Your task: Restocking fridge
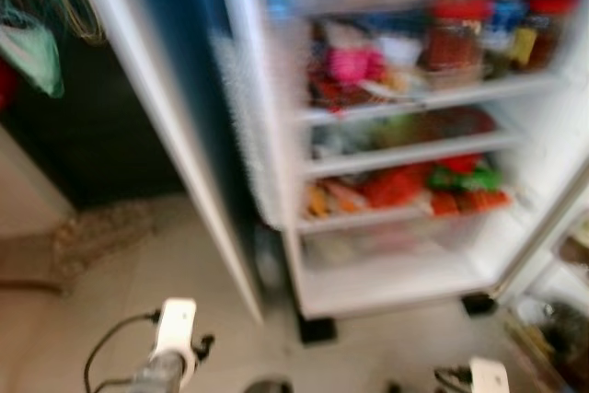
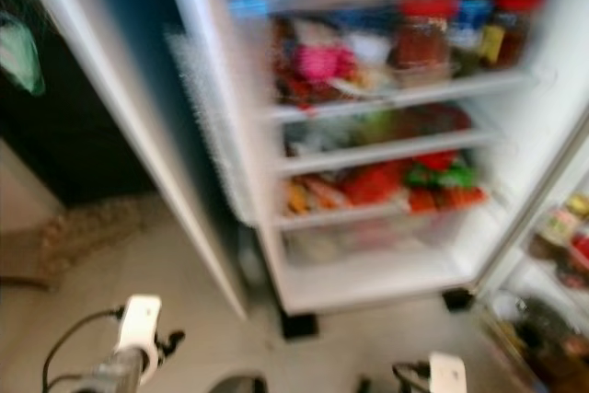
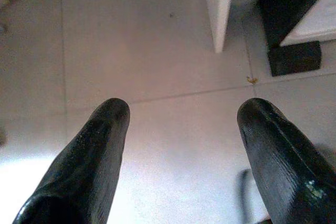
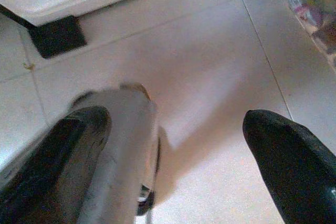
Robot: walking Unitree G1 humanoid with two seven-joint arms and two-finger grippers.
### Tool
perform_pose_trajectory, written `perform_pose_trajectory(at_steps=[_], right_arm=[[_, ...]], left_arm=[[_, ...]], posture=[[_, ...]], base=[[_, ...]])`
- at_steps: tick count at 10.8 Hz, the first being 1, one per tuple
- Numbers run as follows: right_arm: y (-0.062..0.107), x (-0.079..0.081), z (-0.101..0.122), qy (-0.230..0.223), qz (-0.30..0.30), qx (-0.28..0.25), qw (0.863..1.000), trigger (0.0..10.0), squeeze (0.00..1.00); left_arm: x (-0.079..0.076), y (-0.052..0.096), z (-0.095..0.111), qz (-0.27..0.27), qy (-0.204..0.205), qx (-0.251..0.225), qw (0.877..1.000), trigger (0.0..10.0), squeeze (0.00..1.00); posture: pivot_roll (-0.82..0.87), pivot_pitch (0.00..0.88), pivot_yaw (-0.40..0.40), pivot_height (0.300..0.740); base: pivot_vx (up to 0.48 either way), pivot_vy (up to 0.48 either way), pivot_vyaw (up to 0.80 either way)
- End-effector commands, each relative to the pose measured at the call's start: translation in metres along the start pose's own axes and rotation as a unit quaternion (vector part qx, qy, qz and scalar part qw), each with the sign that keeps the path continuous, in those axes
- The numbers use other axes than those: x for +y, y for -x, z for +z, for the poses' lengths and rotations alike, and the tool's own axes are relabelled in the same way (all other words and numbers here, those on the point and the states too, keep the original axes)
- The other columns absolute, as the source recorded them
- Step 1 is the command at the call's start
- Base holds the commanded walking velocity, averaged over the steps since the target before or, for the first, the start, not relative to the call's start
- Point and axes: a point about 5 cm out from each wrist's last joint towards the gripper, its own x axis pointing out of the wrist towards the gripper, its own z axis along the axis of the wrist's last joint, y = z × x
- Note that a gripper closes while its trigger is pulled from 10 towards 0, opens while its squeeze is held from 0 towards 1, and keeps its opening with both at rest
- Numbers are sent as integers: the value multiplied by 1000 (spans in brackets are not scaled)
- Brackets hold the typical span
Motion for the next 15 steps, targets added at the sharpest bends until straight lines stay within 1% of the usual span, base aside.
perform_pose_trajectory(at_steps=[1, 3, 5, 8, 13, 14, 15], right_arm=[[-2, 7, 4, -4, 9, -6, 1000, 10000, 0], [-1, 7, 3, -7, 10, -5, 1000, 10000, 0], [-1, 7, 2, -8, 9, -4, 1000, 10000, 0], [-1, 8, 1, -13, 11, -4, 1000, 10000, 0], [-1, 8, 1, -20, 13, -6, 1000, 10000, 0], [-1, 2, 6, -6, 7, -7, 1000, 10000, 0], [-2, -1, 9, 1, 5, -8, 1000, 10000, 0]], left_arm=[[9, 1, -3, 7, -12, 7, 1000, 10000, 0], [9, 2, -5, 4, -19, 9, 1000, 10000, 0], [3, 3, -13, -1, -26, 17, 1000, 10000, 0], [3, 5, -24, 0, -35, 32, 999, 10000, 0], [4, 6, -27, 4, -29, 37, 999, 10000, 0], [-8, 5, -28, -1, -7, 42, 999, 10000, 0], [-12, 6, -31, 0, 7, 45, 999, 10000, 0]], posture=[[41, 0, 77, 703], [35, 0, 78, 740], [34, 0, 77, 740], [27, 0, 81, 740], [29, 0, 77, 740], [50, 0, 21, 740], [59, 0, 4, 740]], base=[[0, 382, 0], [0, 311, 0], [0, 0, 0], [0, 0, 0], [0, 0, 0], [0, 0, 0], [0, 0, 0]])
